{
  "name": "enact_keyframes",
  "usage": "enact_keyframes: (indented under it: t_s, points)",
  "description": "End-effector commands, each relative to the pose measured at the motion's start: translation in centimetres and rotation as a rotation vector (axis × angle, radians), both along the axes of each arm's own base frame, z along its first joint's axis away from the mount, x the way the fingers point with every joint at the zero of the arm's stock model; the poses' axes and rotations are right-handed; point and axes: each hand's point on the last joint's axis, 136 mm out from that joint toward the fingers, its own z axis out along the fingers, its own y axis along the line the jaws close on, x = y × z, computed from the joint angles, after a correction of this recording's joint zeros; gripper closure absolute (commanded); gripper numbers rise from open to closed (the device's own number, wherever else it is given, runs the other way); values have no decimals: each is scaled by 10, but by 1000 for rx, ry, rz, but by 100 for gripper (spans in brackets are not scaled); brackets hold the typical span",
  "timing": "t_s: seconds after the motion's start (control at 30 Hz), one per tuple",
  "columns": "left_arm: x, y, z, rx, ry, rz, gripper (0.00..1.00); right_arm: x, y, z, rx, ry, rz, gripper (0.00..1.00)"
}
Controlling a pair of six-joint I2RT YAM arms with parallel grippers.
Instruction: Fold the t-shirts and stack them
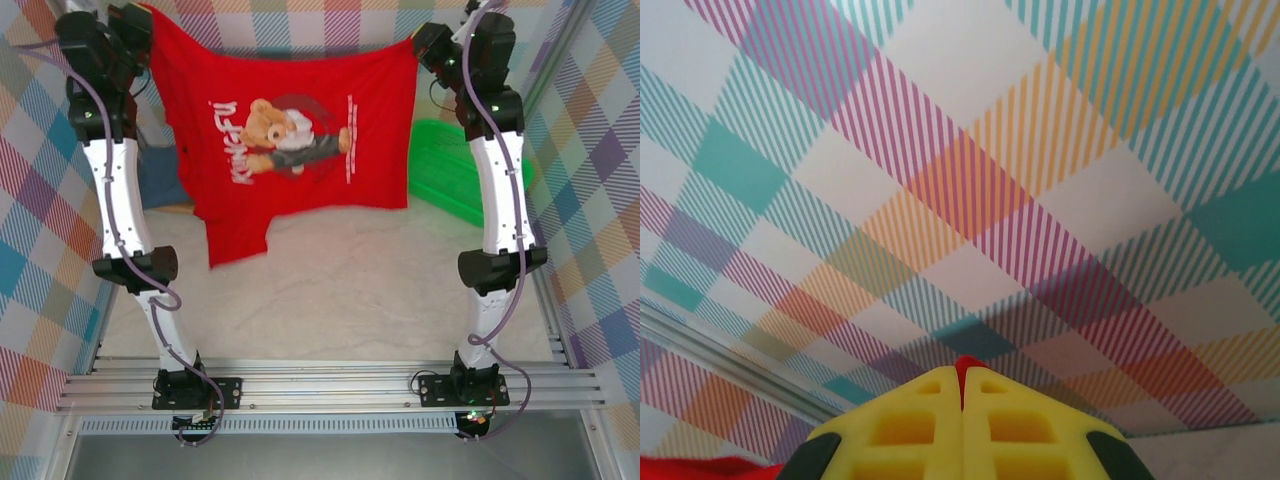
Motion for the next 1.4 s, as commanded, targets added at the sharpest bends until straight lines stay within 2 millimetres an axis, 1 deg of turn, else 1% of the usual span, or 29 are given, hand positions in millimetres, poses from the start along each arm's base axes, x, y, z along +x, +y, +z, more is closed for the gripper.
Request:
enact_keyframes:
  t_s: [0.0, 0.03, 0.07, 0.13, 0.17, 0.23, 0.27, 0.3, 0.33, 0.37, 0.4, 0.43, 0.47, 0.5, 0.53, 0.57, 0.6, 0.63, 0.67, 0.7, 0.77, 0.8, 0.9, 0.97, 1.07, 1.2, 1.33, 1.37]
  points:
    - [-159, -19, 150, 73, -459, -5, 100, -38, -35, 69, 78, -165, -67, 100]
    - [-174, -18, 157, 85, -473, 11, 100, -41, -40, 75, 85, -181, -77, 100]
    - [-180, -18, 157, 86, -470, 16, 100, -44, -43, 78, 90, -190, -78, 100]
    - [-188, -19, 152, 91, -429, 13, 100, -44, -44, 73, 103, -169, -63, 100]
    - [-187, -21, 145, 89, -393, 3, 100, -45, -42, 68, 99, -149, -48, 100]
    - [-186, -27, 130, 109, -328, -25, 100, -44, -35, 46, 73, -73, -13, 100]
    - [-184, -29, 122, 118, -299, -37, 100, -42, -33, 31, 65, -24, -3, 100]
    - [-179, -30, 109, 126, -250, -47, 100, -42, -30, 14, 58, 22, 11, 100]
    - [-171, -30, 88, 132, -177, -52, 100, -43, -27, -6, 55, 66, 27, 100]
    - [-164, -30, 65, 136, -95, -57, 100, -45, -26, -21, 58, 93, 35, 100]
    - [-152, -30, 27, 145, 22, -66, 100, -46, -25, -48, 65, 143, 41, 100]
    - [-141, -31, -16, 144, 147, -81, 100, -48, -23, -73, 70, 192, 49, 100]
    - [-134, -32, -66, 140, 267, -96, 100, -53, -21, -101, 72, 249, 60, 100]
    - [-132, -36, -115, 140, 365, -112, 100, -57, -19, -140, 68, 333, 61, 100]
    - [-134, -38, -157, 136, 444, -115, 100, -63, -18, -170, 65, 396, 69, 100]
    - [-138, -44, -205, 131, 523, -130, 100, -71, -15, -203, 57, 455, 81, 100]
    - [-147, -49, -252, 128, 618, -144, 100, -80, -14, -239, 52, 520, 83, 100]
    - [-158, -53, -293, 117, 721, -153, 100, -89, -14, -268, 49, 578, 88, 100]
    - [-172, -63, -334, 108, 814, -184, 100, -98, -13, -298, 45, 637, 98, 100]
    - [-187, -72, -367, 115, 895, -216, 100, -108, -13, -326, 31, 695, 100, 100]
    - [-219, -84, -414, 169, 1039, -237, 100, -128, -21, -368, -11, 801, 66, 100]
    - [-234, -91, -430, 189, 1087, -257, 100, -137, -28, -386, -39, 850, 33, 100]
    - [-270, -103, -463, 206, 1203, -270, 100, -164, -54, -418, -138, 964, -84, 100]
    - [-288, -106, -475, 231, 1259, -274, 100, -178, -67, -429, -200, 1019, -135, 100]
    - [-306, -115, -488, 227, 1318, -317, 100, -197, -85, -439, -273, 1100, -200, 100]
    - [-318, -130, -496, 222, 1362, -369, 100, -228, -111, -442, -350, 1198, -322, 100]
    - [-326, -140, -501, 236, 1420, -391, 100, -258, -125, -440, -369, 1262, -399, 100]
    - [-326, -147, -503, 226, 1422, -408, 100, -266, -131, -439, -381, 1280, -430, 100]
